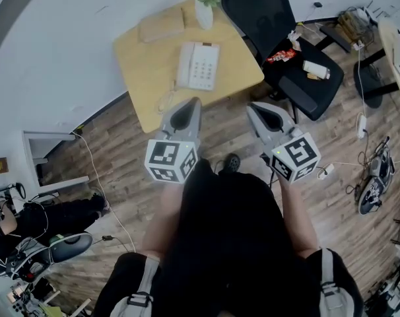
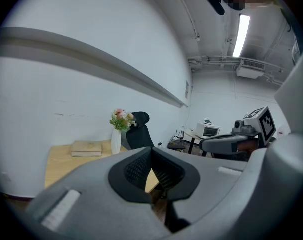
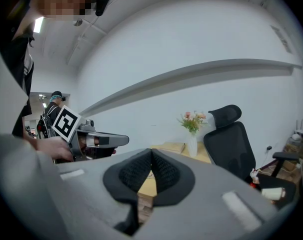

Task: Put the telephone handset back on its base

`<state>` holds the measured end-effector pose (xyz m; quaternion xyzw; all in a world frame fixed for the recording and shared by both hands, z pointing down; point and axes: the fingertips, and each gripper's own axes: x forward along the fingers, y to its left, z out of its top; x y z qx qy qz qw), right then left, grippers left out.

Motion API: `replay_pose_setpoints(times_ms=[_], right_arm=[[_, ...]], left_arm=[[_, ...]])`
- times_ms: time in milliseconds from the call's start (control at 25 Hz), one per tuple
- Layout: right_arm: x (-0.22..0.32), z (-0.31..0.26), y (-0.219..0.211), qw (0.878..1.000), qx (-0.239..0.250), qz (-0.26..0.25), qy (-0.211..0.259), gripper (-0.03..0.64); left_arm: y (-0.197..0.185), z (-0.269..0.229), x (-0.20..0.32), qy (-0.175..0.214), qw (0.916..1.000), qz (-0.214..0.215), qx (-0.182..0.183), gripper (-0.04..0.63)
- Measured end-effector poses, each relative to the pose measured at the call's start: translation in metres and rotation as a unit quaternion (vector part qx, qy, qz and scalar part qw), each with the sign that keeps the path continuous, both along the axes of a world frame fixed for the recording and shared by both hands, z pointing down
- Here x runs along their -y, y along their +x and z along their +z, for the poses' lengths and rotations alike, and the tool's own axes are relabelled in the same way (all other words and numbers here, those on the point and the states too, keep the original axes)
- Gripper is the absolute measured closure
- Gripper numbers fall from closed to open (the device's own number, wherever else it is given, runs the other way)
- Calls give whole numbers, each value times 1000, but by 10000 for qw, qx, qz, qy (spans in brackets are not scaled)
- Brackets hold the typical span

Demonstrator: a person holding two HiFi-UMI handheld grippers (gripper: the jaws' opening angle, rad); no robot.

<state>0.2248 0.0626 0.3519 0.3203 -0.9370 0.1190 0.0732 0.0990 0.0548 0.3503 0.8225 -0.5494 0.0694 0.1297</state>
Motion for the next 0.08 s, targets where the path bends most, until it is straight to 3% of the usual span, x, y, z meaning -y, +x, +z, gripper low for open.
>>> replay_pose_setpoints(times_ms=[80], right_arm=[[0,0,1,10000,-15,0,11,614]], left_arm=[[2,1,1,0,10000,21,-5,584]])
